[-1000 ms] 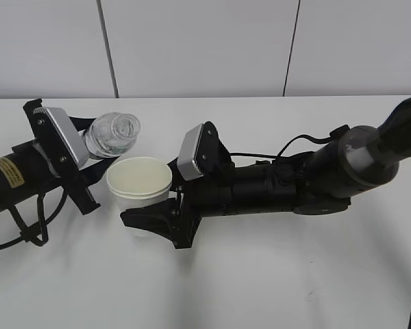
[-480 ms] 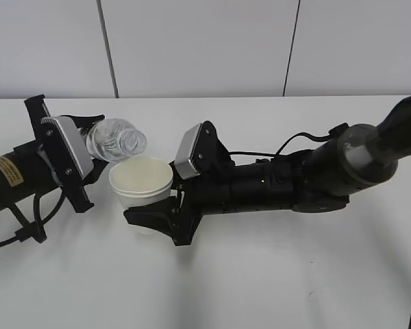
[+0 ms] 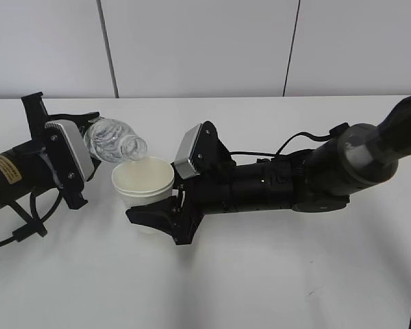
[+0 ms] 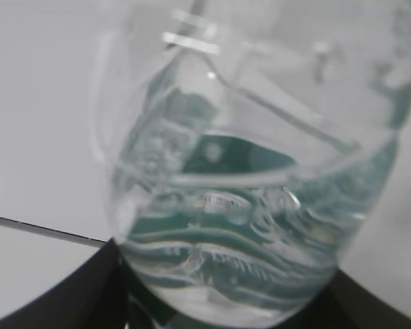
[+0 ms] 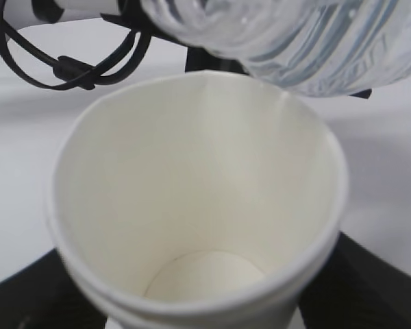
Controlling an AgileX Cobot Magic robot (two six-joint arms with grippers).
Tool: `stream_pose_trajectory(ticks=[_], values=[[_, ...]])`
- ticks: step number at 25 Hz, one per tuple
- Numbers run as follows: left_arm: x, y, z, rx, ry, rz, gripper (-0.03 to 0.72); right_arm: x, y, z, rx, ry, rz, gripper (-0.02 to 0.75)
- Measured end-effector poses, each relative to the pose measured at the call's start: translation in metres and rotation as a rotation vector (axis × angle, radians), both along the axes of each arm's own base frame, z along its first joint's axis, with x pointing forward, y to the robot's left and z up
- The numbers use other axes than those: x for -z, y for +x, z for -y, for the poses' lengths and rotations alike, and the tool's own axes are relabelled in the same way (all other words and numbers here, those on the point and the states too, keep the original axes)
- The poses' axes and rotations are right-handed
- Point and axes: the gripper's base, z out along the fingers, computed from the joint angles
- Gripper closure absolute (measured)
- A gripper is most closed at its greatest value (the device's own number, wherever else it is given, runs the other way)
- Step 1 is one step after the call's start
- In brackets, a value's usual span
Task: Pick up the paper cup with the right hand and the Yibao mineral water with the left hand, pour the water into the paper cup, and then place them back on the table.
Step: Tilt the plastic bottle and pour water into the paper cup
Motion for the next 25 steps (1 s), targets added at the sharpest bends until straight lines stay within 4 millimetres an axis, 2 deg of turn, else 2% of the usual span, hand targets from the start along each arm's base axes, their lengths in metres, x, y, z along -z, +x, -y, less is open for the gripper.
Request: stream_pose_trajectory(ticks=[11,25], values=[[-0.0003,0.0012,-0.0018,-0.002,0.127,0.085,0.306,0.0034,0.0017,0.0017,0.022,-0.04,-0.004,0.179],[-0.0007,0.0026,-0.004,-0.022,0.174,0.116,0.307,0.0045,0.0016,0.0021,0.017,-0.057,0.005,0.18]])
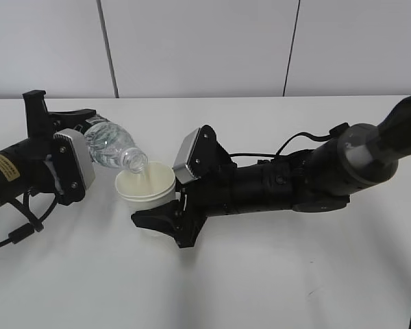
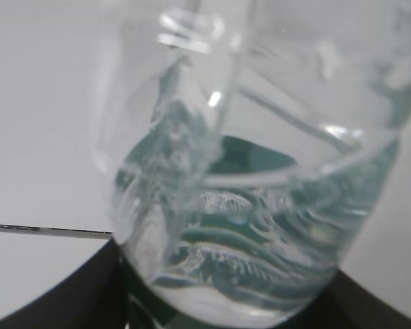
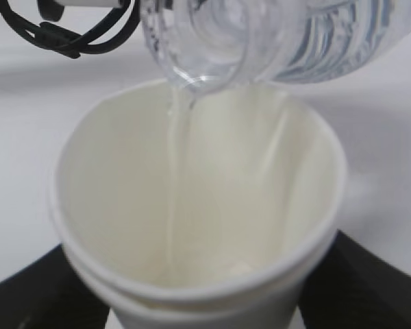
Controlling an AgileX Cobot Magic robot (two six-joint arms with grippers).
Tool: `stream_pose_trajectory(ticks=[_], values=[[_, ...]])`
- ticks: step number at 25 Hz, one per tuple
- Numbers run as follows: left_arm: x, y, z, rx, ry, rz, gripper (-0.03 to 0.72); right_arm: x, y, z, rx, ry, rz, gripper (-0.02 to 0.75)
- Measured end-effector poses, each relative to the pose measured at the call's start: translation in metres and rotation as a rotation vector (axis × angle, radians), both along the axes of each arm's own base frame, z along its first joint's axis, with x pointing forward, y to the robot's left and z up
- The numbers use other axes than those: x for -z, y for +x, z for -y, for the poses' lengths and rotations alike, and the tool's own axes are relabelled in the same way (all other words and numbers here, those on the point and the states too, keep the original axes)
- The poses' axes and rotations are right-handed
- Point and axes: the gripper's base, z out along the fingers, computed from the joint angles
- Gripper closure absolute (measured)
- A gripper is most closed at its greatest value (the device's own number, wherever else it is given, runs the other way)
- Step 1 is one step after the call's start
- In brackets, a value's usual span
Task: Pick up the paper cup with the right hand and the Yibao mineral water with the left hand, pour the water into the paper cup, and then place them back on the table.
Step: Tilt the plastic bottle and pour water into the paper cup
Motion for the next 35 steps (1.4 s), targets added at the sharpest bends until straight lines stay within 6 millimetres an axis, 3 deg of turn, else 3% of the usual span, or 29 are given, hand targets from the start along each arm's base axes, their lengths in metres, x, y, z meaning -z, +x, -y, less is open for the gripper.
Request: stream_pose_trajectory(ticks=[12,35], values=[[-0.017,-0.002,0.0,0.001,0.004,0.058,0.307,0.0,0.0,0.0,-0.002,-0.003,0.001,0.18],[-0.017,-0.001,-0.003,-0.024,0.052,0.088,0.308,0.002,-0.002,0.0,-0.031,-0.023,0.009,0.18]])
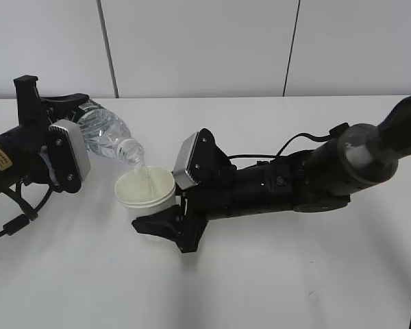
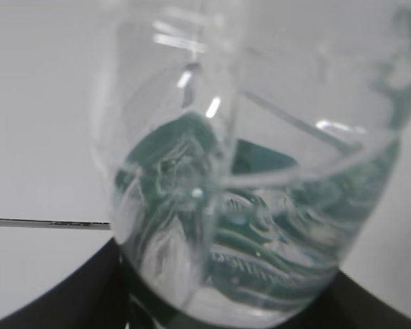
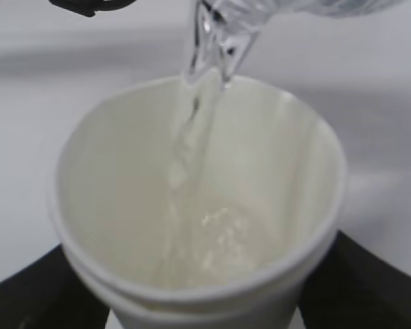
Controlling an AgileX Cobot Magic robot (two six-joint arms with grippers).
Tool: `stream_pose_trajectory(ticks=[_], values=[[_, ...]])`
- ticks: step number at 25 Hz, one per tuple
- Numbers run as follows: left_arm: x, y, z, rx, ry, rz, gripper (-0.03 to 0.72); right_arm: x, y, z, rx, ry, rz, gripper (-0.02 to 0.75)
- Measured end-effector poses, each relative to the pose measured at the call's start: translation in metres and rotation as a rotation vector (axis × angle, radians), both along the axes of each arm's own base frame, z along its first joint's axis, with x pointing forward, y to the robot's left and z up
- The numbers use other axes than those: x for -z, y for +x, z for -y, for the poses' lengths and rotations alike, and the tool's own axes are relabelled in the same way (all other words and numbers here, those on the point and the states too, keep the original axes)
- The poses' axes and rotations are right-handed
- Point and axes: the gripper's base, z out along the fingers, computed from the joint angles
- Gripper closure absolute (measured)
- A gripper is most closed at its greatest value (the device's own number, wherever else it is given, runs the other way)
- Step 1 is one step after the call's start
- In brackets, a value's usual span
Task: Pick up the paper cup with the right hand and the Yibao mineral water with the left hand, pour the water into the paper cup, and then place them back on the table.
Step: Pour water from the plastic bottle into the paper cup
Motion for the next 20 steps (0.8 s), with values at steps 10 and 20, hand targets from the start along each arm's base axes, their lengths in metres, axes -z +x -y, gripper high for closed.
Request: stream_pose_trajectory(ticks=[10,20], values=[[-0.0001,0.0,0.0,0.0,0.0,0.0,0.309,0.0009,-0.0016,-0.0001,-0.022,-0.013,0.006,0.18],[-0.0001,0.0,0.0,-0.001,0.0,0.0,0.31,0.0009,-0.0016,-0.0001,-0.022,-0.013,0.006,0.18]])
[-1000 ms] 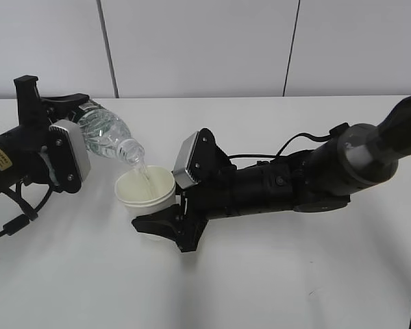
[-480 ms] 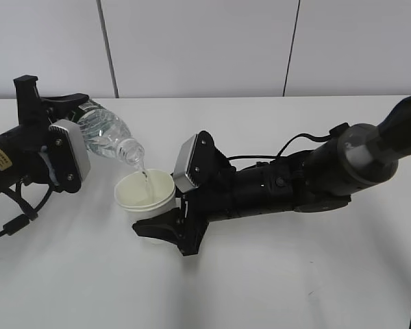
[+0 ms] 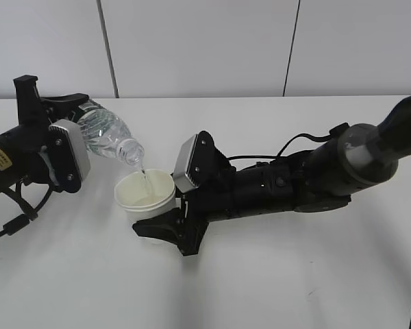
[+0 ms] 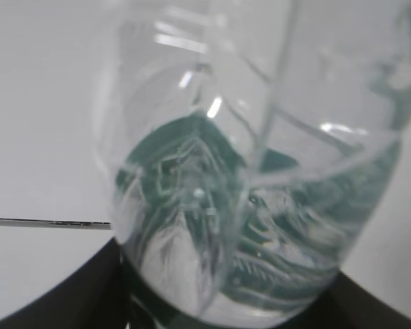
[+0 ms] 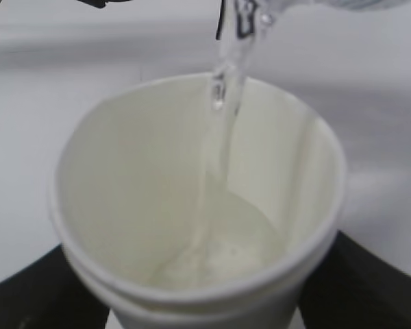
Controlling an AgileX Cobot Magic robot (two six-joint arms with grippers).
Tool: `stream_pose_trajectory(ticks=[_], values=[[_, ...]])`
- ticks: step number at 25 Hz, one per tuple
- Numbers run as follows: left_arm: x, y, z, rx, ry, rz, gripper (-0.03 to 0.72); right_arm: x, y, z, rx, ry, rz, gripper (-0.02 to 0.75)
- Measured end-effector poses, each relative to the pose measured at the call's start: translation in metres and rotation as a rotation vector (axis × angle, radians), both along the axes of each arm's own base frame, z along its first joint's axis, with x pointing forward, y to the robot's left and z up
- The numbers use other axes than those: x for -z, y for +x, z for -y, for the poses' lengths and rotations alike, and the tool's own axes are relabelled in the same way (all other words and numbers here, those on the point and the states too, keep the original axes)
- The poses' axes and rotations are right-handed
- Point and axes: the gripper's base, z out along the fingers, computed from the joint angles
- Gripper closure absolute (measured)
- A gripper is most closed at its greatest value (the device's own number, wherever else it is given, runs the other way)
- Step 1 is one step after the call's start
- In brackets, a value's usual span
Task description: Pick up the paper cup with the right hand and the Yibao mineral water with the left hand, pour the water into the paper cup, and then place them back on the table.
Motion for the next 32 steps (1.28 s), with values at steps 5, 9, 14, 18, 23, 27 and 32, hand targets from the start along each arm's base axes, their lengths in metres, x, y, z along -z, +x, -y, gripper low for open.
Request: stream_pose_trajectory(ticks=[5,9,14,18,23,27,32], values=[[0.0,0.0001,-0.0001,-0.001,0.0,0.0,0.31,0.0,0.0,0.0,0.0,0.0,0.0,0.18],[-0.0001,0.0002,-0.0004,-0.004,0.0,0.002,0.31,0.0,0.0,0.0,0.0,0.0,0.0,0.18],[-0.0002,0.0003,-0.0005,-0.004,0.02,0.013,0.31,0.0003,0.0,0.0001,-0.001,-0.003,0.0,0.181],[-0.0002,0.0003,-0.0005,-0.003,0.036,0.022,0.31,0.0019,0.0009,0.0011,0.011,-0.024,0.0,0.181],[-0.0009,0.0003,-0.0004,-0.001,0.051,0.036,0.31,0.002,0.0008,0.0011,0.01,-0.024,0.0,0.181],[-0.0012,0.0003,-0.0004,0.001,0.066,0.047,0.31,0.0021,0.0009,0.0012,0.011,-0.026,0.0,0.181],[-0.0012,0.0003,-0.0004,0.002,0.072,0.05,0.31,0.0021,0.0009,0.0012,0.011,-0.026,0.0,0.181]])
